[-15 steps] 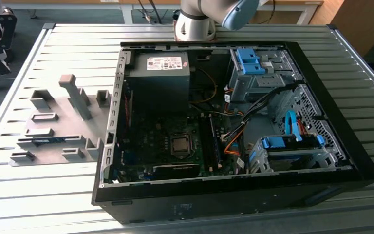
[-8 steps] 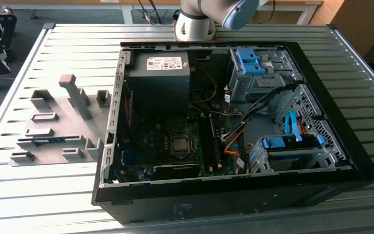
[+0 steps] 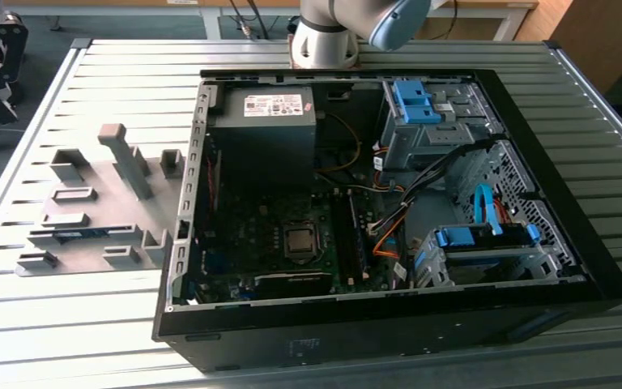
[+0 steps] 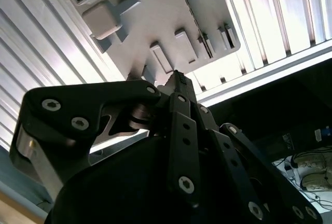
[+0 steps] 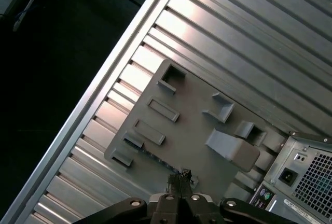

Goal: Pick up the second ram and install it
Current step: 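Pick up the second ram and move it above second insertion slot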

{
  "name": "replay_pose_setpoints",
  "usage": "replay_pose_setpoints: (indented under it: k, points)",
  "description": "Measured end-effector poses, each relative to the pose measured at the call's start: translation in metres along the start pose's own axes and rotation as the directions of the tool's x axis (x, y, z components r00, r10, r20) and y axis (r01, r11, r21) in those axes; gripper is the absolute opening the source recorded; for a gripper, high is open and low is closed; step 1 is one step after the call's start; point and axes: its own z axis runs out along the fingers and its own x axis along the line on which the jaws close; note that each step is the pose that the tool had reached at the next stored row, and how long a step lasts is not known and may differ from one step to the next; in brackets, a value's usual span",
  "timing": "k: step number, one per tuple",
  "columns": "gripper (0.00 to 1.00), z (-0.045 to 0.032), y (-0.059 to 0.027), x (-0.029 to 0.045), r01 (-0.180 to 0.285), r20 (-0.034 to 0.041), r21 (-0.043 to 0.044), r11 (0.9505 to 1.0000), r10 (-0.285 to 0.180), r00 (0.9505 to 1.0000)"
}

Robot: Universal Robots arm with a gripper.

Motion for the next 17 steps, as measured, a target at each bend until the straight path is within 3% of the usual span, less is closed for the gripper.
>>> replay_pose_setpoints:
  k: [3,7,12,17]
  points:
    - [0.11,0.0006,0.0000,0.0000,0.052,-0.0021,-0.0012,0.9986,-0.052,0.9986]
    - [0.11,0.0014,0.0000,0.0000,0.123,-0.0049,-0.0028,0.9925,-0.123,0.9924]
    - [0.11,0.0021,-0.0001,0.0000,0.198,-0.0087,-0.0038,0.9802,-0.198,0.9801]
    - [0.11,0.0031,-0.0002,0.0001,0.270,-0.0125,-0.0046,0.9628,-0.270,0.9627]
